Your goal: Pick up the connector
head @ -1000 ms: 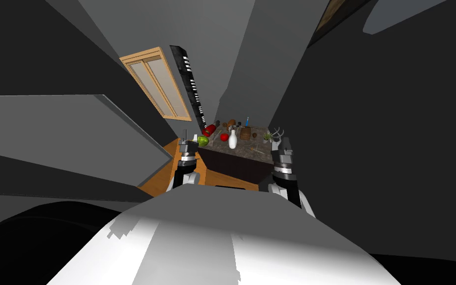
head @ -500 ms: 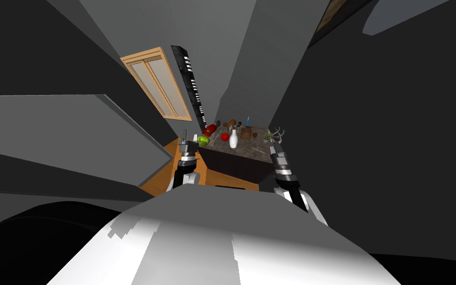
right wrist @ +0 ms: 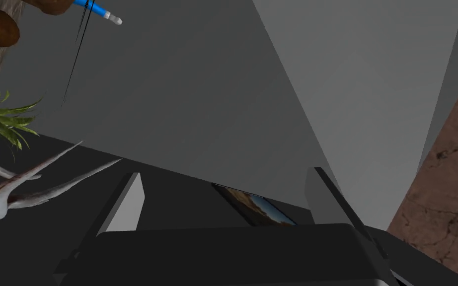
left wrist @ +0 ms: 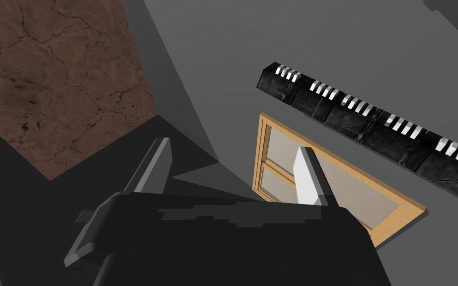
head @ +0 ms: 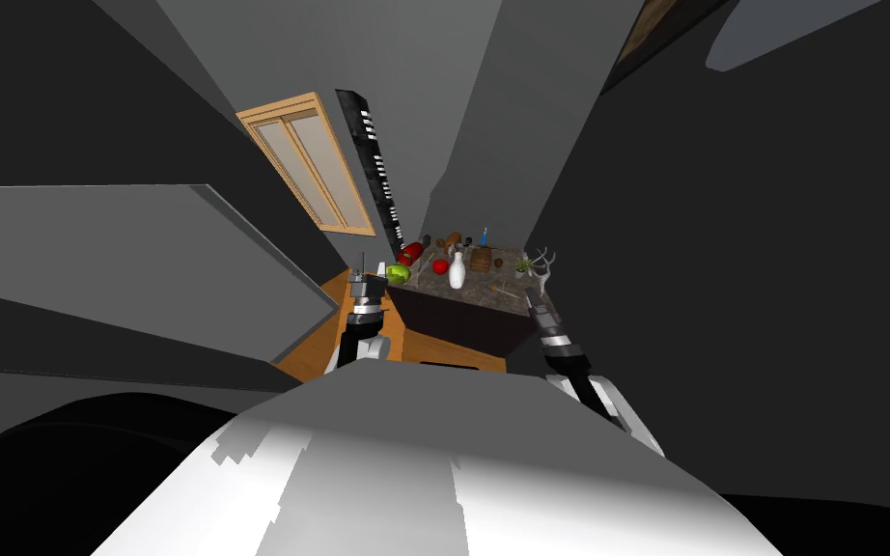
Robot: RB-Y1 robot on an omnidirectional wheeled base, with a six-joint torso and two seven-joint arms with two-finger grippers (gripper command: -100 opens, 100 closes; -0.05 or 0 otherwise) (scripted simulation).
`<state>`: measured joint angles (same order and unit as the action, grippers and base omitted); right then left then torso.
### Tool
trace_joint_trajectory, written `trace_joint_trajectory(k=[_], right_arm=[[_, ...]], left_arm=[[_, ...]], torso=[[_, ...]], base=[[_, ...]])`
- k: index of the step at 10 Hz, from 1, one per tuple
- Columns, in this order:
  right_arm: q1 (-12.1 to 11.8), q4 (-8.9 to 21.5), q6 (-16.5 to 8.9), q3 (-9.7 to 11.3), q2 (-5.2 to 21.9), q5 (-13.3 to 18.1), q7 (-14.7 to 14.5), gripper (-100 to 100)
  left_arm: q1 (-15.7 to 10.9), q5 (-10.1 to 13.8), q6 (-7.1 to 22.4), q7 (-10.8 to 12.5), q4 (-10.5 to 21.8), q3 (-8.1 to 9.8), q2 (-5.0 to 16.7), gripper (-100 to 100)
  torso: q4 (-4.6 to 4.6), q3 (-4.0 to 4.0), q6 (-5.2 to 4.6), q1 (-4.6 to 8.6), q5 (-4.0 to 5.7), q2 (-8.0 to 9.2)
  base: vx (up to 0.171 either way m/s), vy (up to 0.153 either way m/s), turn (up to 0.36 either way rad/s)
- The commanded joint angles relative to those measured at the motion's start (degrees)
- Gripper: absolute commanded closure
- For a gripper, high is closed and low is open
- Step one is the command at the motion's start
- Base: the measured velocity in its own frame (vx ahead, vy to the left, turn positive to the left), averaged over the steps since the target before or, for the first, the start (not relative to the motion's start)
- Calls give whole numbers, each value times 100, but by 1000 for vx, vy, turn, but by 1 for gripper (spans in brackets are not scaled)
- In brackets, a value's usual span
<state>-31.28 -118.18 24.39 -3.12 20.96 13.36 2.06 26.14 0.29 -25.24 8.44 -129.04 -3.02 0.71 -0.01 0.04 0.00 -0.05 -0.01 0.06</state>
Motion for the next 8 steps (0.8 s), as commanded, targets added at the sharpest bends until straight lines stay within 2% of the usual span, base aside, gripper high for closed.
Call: trace_joint_trajectory(k=[1, 2, 5, 8], right_arm=[[-98, 241, -89, -79, 286, 256, 3, -100], [-98, 241, -89, -79, 383, 256, 3, -100], [-284, 725, -317, -218, 1028, 767, -14, -100], [-355, 892, -391, -262, 1427, 955, -29, -100]], left_arm=[[0, 0, 0, 0, 0, 0, 0, 0], [0, 0, 0, 0, 0, 0, 0, 0], [0, 0, 0, 0, 0, 0, 0, 0], [0, 0, 0, 0, 0, 0, 0, 0]], torso=[[0, 0, 0, 0, 0, 0], [0, 1, 0, -1, 0, 2], [-1, 3, 0, -3, -1, 4], [0, 0, 1, -5, -2, 0]], base=[[-24, 27, 1], [-18, 20, 0], [-24, 34, 13], [-14, 31, 14]])
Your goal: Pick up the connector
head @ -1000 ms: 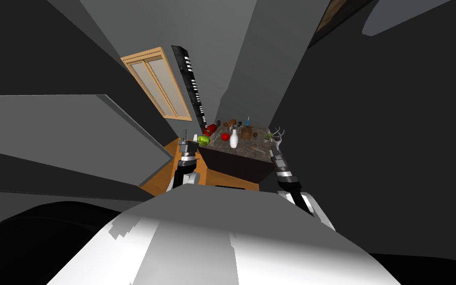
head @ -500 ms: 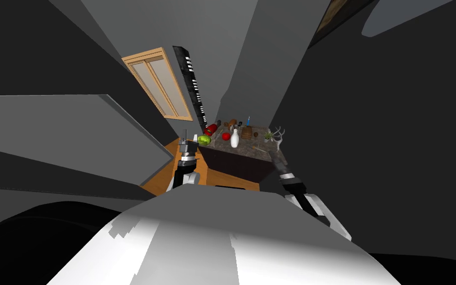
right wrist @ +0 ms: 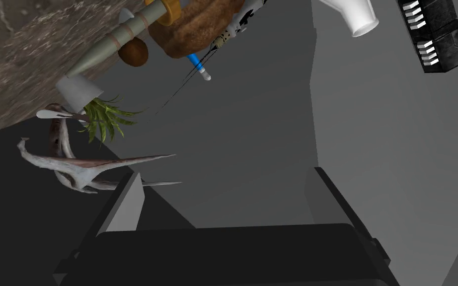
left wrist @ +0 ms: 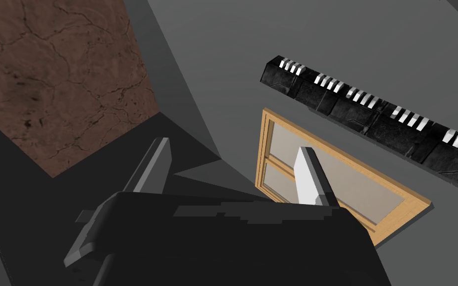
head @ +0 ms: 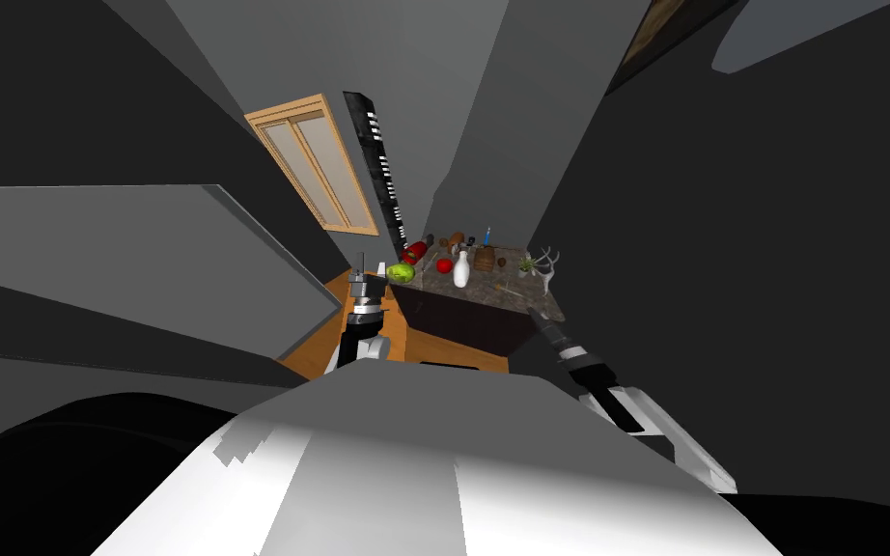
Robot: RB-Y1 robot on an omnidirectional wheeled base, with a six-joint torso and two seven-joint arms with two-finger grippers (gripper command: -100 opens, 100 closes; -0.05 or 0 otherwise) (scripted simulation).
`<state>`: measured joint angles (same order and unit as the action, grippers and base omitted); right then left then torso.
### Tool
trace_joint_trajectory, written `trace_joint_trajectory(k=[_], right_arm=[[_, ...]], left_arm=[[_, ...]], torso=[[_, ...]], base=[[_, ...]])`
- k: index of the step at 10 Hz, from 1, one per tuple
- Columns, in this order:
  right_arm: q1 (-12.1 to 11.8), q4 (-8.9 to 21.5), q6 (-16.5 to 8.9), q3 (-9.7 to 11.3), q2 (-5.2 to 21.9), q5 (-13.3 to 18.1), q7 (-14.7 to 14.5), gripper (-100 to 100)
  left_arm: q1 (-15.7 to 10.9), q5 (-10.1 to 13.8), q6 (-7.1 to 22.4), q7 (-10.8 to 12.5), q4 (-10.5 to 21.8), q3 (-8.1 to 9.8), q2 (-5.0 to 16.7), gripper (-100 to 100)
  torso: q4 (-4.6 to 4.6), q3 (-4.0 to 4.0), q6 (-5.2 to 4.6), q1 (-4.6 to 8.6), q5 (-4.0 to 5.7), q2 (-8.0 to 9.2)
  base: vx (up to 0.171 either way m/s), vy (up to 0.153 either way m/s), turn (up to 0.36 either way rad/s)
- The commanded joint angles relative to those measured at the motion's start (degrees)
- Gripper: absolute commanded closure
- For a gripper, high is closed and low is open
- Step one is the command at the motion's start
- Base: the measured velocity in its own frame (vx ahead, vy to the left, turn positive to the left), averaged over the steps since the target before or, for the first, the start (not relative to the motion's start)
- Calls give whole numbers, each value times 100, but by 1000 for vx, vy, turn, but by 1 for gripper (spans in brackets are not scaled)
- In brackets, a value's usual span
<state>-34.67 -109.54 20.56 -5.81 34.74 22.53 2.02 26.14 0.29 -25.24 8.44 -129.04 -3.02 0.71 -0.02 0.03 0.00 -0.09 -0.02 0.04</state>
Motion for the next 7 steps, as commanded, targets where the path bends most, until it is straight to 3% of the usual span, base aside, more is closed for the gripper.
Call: trace_joint_trajectory(k=[1, 2, 4, 7], right_arm=[[-91, 196, -79, -32, 286, 205, -47, -100], [-91, 196, -79, -32, 322, 205, -47, -100], [-257, 536, -212, -97, 774, 522, -110, -100], [-349, 706, -271, -119, 1150, 669, -153, -100]], left_arm=[[0, 0, 0, 0, 0, 0, 0, 0], [0, 0, 0, 0, 0, 0, 0, 0], [0, 0, 0, 0, 0, 0, 0, 0], [0, 0, 0, 0, 0, 0, 0, 0]], torso=[[0, 0, 0, 0, 0, 0], [0, 0, 0, -2, 0, 0], [1, -2, 1, -3, -1, -4], [1, -4, 0, -11, -3, -6]], base=[[-10, 33, 35], [-9, 32, 11], [0, 50, 73], [7, 50, 35]])
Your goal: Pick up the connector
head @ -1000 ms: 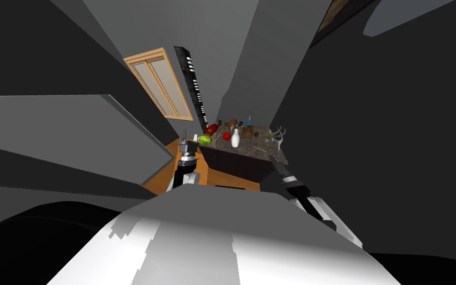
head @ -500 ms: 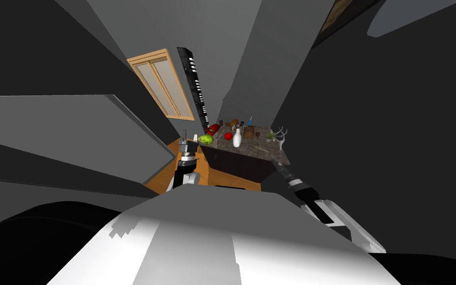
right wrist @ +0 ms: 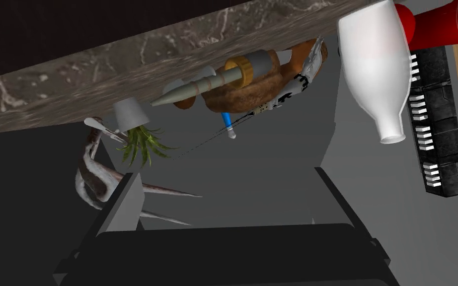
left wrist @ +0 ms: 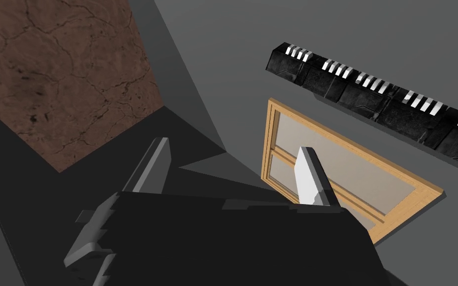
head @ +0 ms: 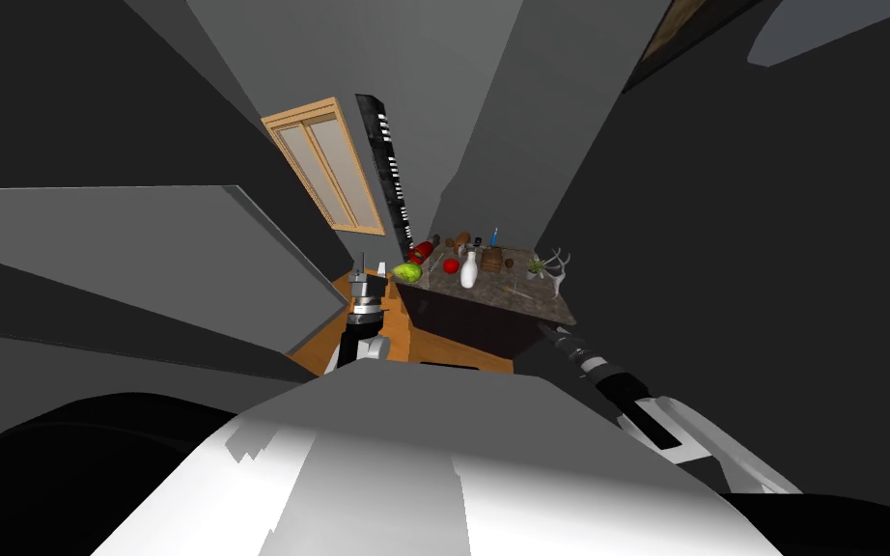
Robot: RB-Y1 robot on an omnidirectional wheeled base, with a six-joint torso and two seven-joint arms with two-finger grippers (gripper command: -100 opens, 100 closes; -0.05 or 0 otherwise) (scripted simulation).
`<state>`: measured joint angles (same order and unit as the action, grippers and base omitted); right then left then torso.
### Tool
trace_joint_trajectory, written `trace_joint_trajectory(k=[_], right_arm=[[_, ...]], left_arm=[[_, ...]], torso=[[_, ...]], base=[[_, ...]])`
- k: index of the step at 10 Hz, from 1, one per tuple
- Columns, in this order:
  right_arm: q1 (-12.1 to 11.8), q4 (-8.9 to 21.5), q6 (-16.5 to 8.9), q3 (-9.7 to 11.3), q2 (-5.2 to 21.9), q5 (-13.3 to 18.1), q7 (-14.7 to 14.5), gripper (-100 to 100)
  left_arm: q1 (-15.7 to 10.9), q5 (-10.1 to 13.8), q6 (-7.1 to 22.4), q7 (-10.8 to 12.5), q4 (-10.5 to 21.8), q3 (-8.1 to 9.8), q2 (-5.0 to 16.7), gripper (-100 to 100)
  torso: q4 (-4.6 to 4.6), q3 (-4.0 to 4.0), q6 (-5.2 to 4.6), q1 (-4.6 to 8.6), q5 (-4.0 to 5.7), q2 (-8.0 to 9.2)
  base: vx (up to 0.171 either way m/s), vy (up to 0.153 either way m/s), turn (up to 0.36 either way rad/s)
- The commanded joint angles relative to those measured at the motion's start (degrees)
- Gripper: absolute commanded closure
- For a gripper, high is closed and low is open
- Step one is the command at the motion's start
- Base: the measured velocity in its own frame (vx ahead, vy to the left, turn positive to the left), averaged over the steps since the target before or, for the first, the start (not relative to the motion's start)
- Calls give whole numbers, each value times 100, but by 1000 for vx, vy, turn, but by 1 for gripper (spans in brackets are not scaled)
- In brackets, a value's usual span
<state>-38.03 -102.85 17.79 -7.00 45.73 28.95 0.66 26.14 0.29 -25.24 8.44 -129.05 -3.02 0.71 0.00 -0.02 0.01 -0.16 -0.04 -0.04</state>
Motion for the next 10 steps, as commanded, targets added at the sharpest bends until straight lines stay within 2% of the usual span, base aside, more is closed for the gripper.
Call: trace_joint_trajectory(k=[1, 2, 3, 5, 6, 8, 9, 10], right_arm=[[-109, 207, -49, -15, 286, 164, -67, -100], [-211, 375, -99, -24, 457, 293, -124, -100], [-211, 375, -99, -24, 602, 293, -124, -100], [-425, 705, -183, -23, 1008, 519, -259, -100], [-425, 705, -183, -23, 1151, 519, -259, -100], [-650, 1023, -249, -2, 1573, 704, -417, -100], [-650, 1023, -249, -2, 1688, 704, -417, -100], [-765, 1176, -275, 16, 1872, 783, -503, -100]], left_arm=[[0, 0, 0, 0, 0, 0, 0, 0], [0, 0, 0, 0, 0, 0, 0, 0], [0, 0, 0, 0, 0, 0, 0, 0], [0, 0, 0, 0, 0, 0, 0, 0], [0, 0, 0, 0, 0, -1, 0, 0], [0, 0, 0, 0, 0, 0, 0, 0], [0, 0, 0, 0, 0, -1, 0, 0], [1, 0, 0, 0, 0, 0, 0, 0]], torso=[[0, 0, 0, 0, 0, 0], [1, -1, 1, -3, 0, -2], [1, -3, 2, -11, -2, -6], [2, -6, 2, -10, -2, -11], [4, -10, 2, -22, -5, -17], [3, -7, 3, -11, -2, -12], [3, -8, 3, -18, -4, -15], [3, -7, -1, -11, -3, -12]], base=[[14, 57, 85], [28, 81, 139], [29, 62, 37], [47, 93, 119], [42, 72, 59], [40, 84, 170], [40, 66, 47], [47, 87, 115]])
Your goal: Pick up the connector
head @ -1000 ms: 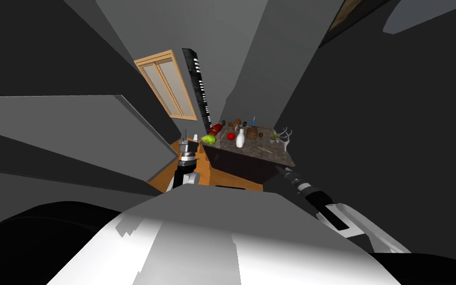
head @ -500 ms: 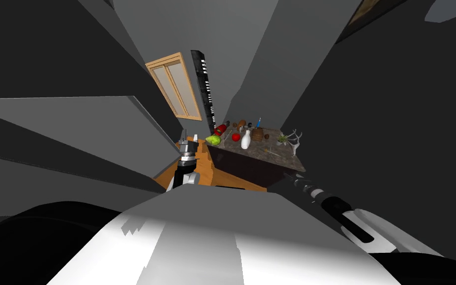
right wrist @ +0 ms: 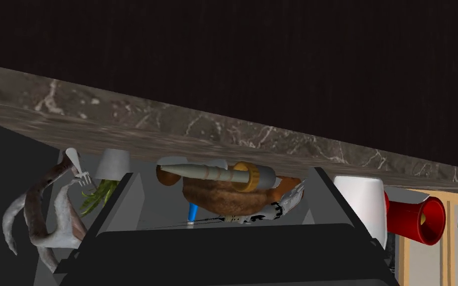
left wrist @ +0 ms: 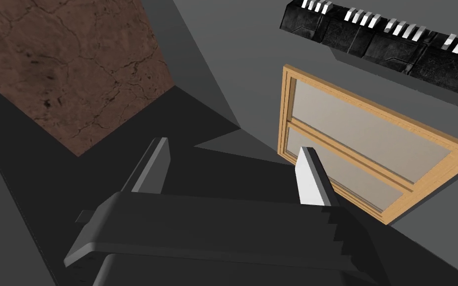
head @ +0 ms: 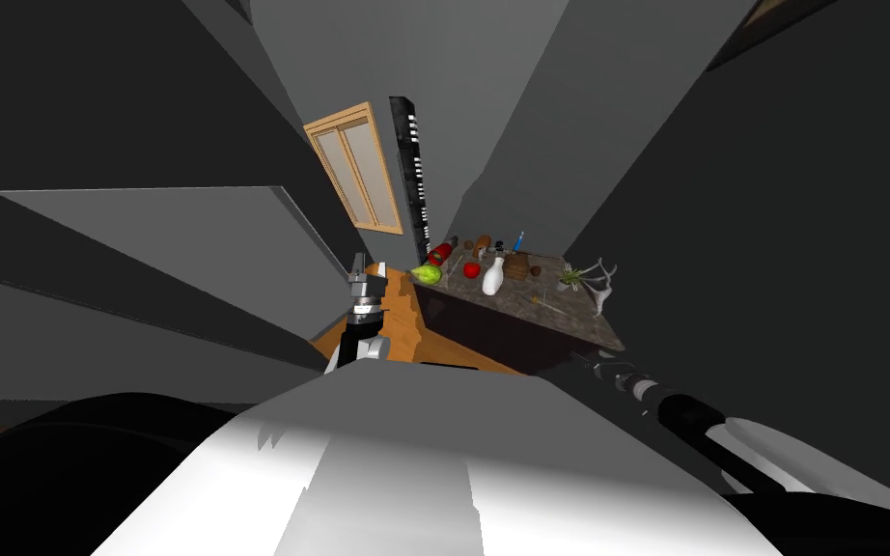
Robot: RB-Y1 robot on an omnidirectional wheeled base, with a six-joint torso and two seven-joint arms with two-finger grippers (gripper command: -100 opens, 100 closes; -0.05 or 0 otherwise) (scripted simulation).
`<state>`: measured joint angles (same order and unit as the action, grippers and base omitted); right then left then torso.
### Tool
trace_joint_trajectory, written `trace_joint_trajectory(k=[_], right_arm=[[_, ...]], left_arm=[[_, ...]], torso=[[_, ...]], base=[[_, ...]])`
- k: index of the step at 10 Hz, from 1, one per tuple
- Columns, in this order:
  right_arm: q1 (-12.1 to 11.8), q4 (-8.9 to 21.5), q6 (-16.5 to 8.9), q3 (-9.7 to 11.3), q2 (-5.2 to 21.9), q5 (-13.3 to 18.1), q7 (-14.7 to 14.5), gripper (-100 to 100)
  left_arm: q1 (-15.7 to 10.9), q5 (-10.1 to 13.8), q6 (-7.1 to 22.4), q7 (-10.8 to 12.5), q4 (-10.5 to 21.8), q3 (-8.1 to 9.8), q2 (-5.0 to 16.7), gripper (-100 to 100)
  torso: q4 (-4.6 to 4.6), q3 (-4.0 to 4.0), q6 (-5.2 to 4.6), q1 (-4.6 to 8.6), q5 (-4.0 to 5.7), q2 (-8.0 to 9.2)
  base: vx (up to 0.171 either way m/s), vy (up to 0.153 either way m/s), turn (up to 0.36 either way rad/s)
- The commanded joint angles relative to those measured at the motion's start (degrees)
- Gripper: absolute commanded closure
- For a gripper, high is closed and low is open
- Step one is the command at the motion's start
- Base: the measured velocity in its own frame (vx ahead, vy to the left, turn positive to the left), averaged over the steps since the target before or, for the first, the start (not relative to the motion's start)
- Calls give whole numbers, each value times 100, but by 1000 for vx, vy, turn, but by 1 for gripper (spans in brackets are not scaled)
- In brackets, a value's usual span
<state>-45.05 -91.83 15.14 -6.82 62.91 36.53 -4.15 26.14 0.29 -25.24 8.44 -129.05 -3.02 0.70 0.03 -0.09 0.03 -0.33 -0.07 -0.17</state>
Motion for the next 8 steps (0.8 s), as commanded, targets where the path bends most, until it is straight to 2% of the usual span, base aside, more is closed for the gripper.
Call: trace_joint_trajectory(k=[1, 2, 3, 5, 6, 8], right_arm=[[-63, 73, -10, -3, 229, 25, -23, -100], [-179, 220, -32, 18, 432, 96, -112, -100], [-179, 220, -32, 18, 477, 96, -112, -100], [-407, 495, -65, 69, 874, 215, -296, -100], [-407, 495, -65, 69, 936, 215, -296, -100], [-626, 742, -87, 130, 1341, 311, -478, -100]], left_arm=[[0, 0, 0, 0, 0, 0, 0, 0], [0, 0, 0, 0, 0, 1, 0, 0], [0, 0, 0, 0, 0, 0, 0, 0], [0, 0, 0, 0, 0, 0, 0, 0], [1, 0, 0, 0, 0, 0, 0, 0], [0, 0, 0, 0, 0, 0, 0, 0]], torso=[[0, 0, 0, 0, 0, 0], [0, 1, -2, 8, 0, 1], [0, -1, 0, 5, 1, -3], [2, -5, 2, 8, 1, -8], [3, -9, 0, -5, -2, -15], [2, -6, 1, 5, 0, -9]], base=[[41, 60, 52], [57, 69, 128], [53, 60, 84], [79, 82, 169], [71, 77, 78], [89, 77, 181]])
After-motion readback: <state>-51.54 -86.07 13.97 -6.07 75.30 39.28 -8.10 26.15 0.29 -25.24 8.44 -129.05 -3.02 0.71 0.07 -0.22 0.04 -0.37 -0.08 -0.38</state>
